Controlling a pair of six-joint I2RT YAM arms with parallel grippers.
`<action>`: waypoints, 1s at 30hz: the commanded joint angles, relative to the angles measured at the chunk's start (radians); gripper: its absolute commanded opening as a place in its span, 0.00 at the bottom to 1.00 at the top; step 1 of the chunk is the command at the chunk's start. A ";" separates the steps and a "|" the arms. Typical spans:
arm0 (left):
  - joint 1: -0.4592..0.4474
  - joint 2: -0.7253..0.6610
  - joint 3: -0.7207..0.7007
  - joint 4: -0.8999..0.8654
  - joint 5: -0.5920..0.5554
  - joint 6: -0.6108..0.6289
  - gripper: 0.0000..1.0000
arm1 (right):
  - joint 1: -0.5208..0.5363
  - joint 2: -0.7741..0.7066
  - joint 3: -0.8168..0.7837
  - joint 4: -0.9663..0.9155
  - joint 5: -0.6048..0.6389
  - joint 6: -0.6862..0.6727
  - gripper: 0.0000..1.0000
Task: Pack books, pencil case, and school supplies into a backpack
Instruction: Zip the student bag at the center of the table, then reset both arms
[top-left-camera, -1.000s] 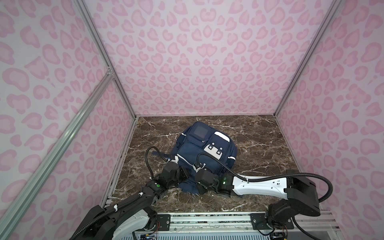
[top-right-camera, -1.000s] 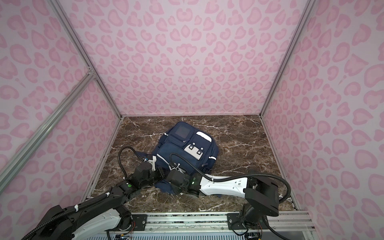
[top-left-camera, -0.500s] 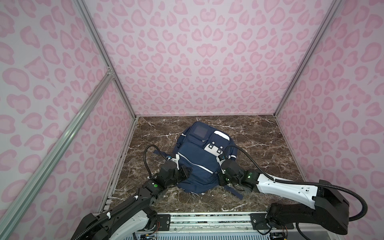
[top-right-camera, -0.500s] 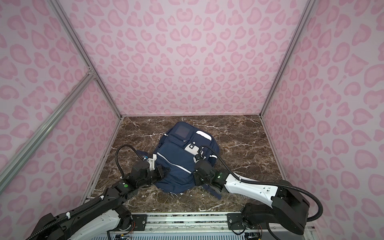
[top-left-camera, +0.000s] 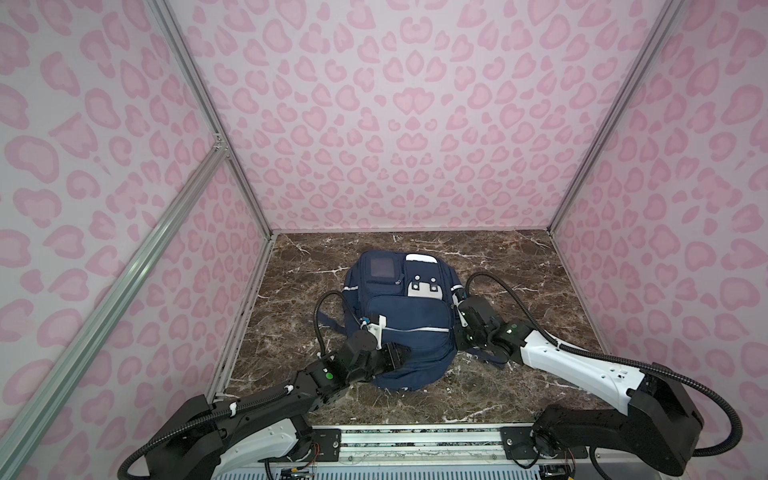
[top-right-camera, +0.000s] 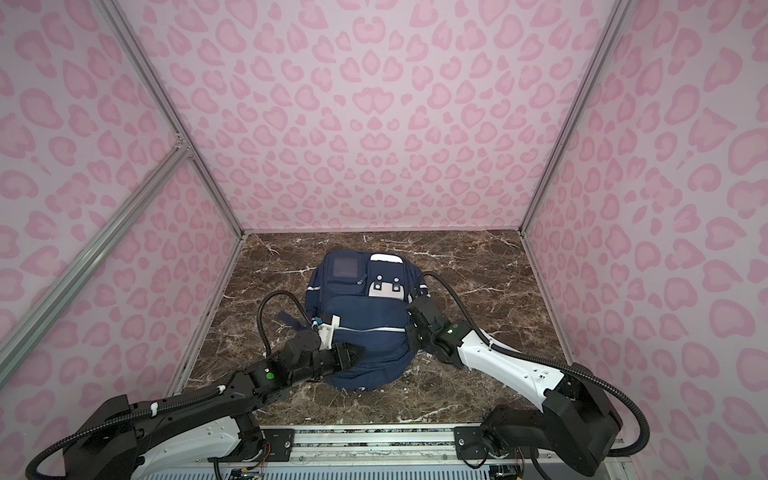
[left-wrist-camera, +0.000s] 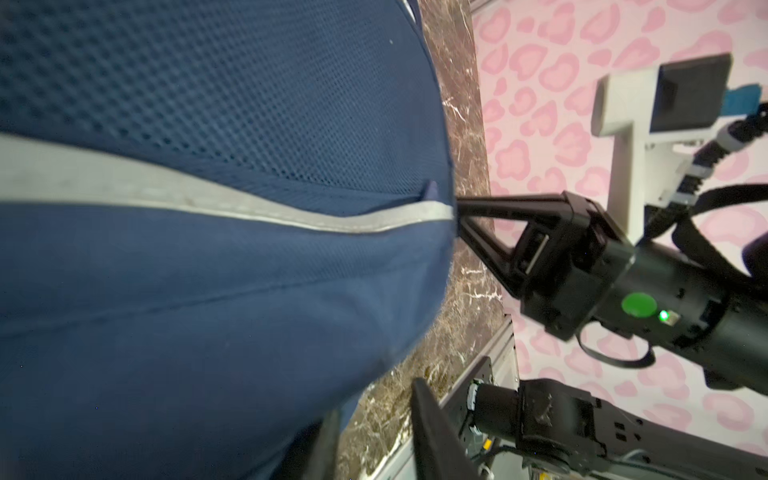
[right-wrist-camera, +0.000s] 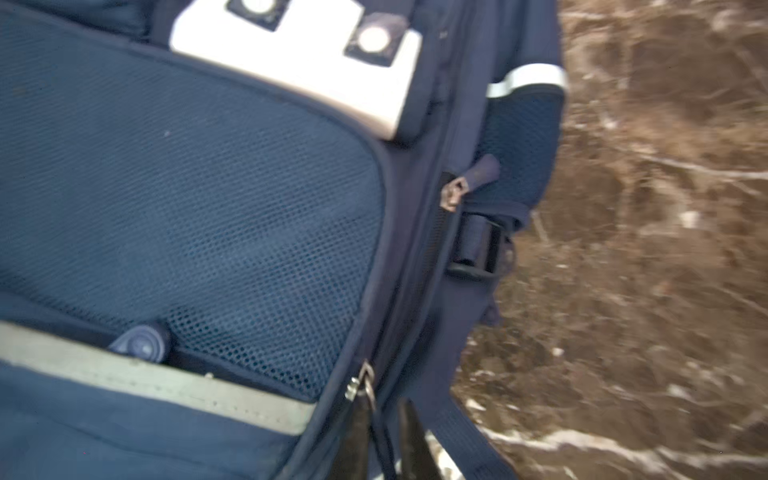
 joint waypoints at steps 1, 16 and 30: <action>0.001 -0.072 0.049 -0.136 -0.083 0.071 0.69 | 0.000 -0.059 -0.022 -0.061 0.159 0.041 0.98; 0.200 -0.285 0.041 -0.106 -0.965 0.857 0.96 | -0.436 -0.358 -0.347 0.518 0.160 -0.272 0.91; 0.648 0.258 -0.082 0.520 -0.776 1.016 0.98 | -0.594 -0.100 -0.595 1.240 0.169 -0.384 0.90</action>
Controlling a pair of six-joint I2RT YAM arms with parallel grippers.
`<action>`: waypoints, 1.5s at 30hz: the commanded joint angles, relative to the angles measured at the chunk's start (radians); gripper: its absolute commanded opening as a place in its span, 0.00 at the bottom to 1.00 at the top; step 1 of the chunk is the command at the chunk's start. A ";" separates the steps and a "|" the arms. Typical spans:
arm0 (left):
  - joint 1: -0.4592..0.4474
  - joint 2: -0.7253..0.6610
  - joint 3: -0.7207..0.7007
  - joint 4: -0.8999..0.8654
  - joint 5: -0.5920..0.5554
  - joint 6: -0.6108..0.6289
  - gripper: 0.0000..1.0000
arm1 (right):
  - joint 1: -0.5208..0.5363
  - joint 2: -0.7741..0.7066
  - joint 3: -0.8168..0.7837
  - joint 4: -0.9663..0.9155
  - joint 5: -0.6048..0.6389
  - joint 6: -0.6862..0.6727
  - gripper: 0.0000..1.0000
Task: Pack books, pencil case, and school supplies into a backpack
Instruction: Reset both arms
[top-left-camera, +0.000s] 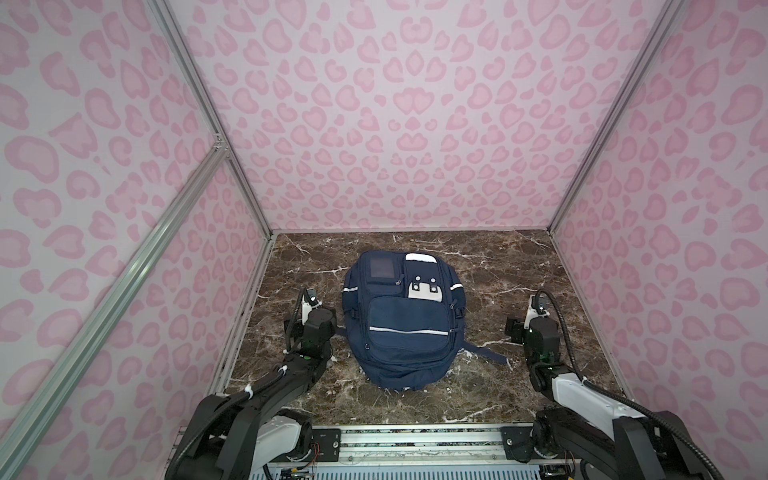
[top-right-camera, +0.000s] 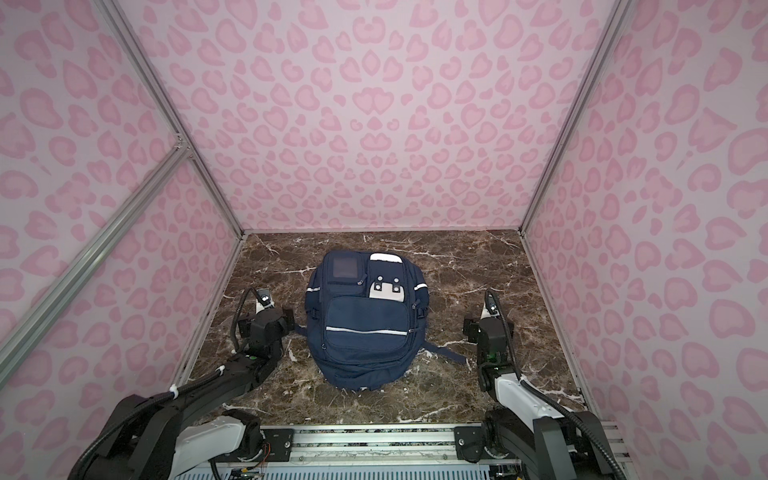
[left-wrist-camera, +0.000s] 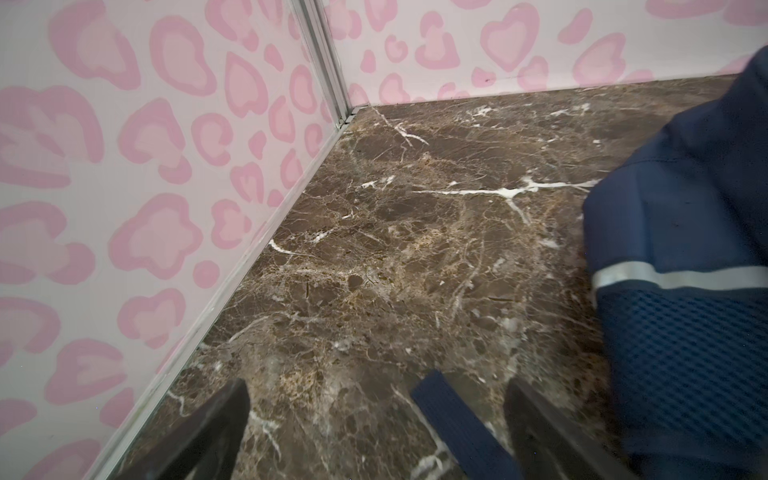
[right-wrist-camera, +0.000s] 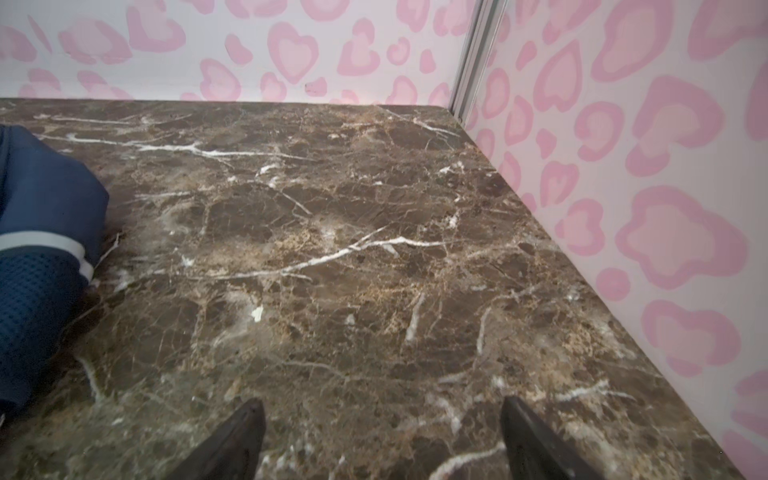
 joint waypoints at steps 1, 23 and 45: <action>0.041 0.076 0.041 0.183 0.065 0.054 1.00 | -0.008 0.080 0.001 0.269 -0.008 -0.039 0.90; 0.309 0.254 0.014 0.470 0.665 0.026 0.97 | -0.082 0.423 0.176 0.332 -0.128 -0.035 0.98; 0.309 0.245 0.000 0.493 0.663 0.027 0.97 | -0.054 0.295 0.248 0.097 -0.260 -0.125 0.99</action>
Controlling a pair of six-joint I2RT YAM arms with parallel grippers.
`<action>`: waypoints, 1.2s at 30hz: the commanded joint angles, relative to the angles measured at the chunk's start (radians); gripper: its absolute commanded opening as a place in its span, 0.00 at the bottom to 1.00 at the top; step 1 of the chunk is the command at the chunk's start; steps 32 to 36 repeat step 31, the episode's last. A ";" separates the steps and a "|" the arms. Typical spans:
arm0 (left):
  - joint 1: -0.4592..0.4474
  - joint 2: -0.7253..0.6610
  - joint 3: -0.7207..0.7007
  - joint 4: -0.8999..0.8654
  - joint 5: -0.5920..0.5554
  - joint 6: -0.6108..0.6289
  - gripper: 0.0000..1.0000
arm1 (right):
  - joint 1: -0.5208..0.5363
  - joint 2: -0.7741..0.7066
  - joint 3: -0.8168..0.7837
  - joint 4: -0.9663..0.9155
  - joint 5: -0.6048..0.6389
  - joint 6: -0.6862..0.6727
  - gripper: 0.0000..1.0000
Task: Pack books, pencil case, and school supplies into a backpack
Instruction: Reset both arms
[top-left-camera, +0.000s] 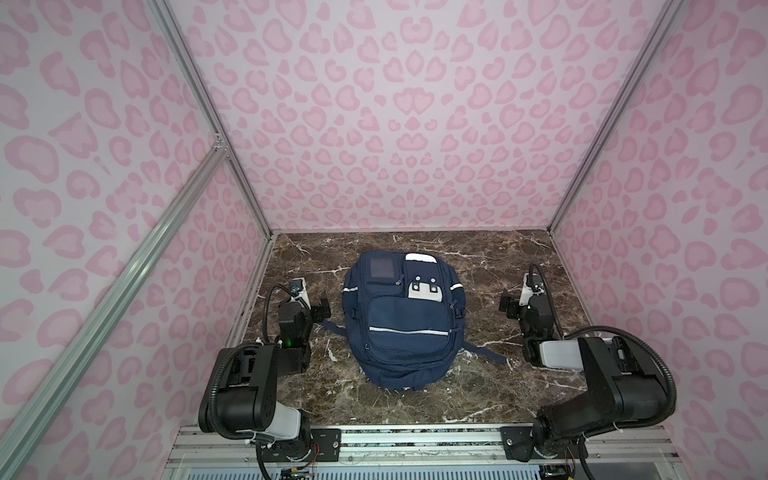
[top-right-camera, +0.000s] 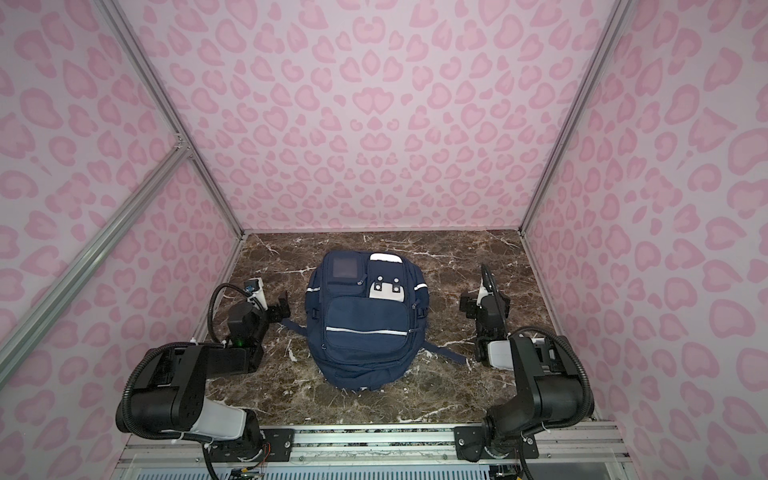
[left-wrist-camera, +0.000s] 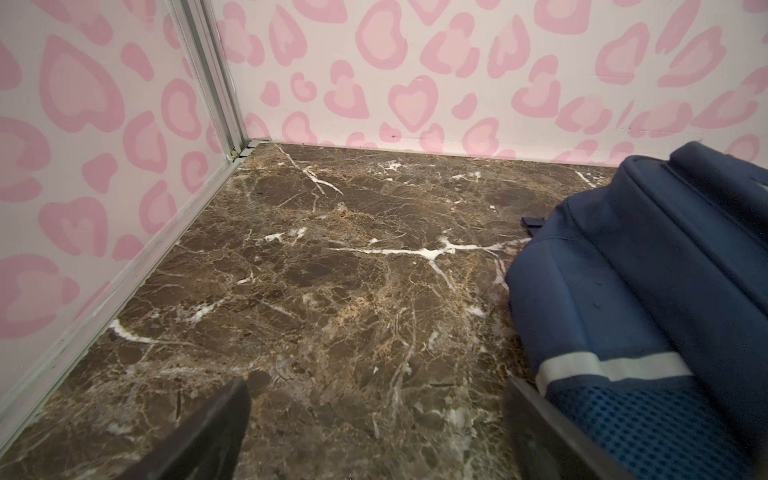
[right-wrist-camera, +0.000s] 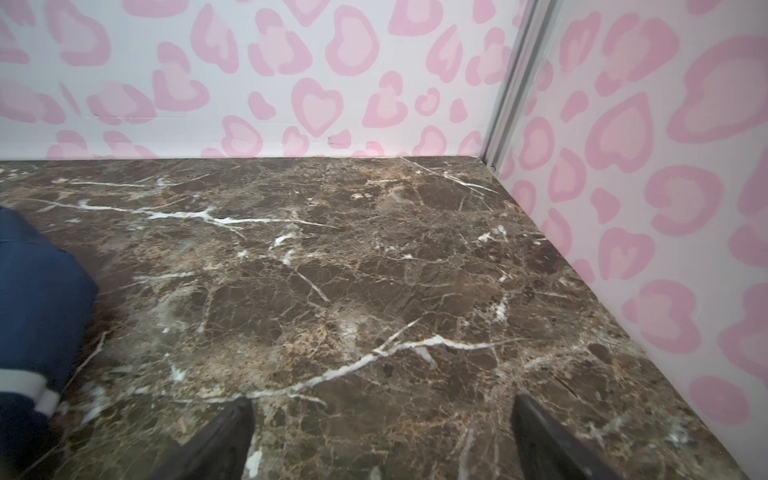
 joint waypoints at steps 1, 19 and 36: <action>0.000 -0.005 0.000 0.047 0.006 -0.001 0.97 | 0.029 -0.071 0.046 -0.139 -0.086 -0.070 0.99; 0.000 -0.005 0.003 0.041 0.006 -0.001 0.97 | -0.011 0.060 -0.012 0.059 0.044 0.033 0.99; -0.001 -0.004 0.002 0.043 0.006 0.001 0.97 | -0.022 0.069 -0.012 0.076 0.021 0.037 0.99</action>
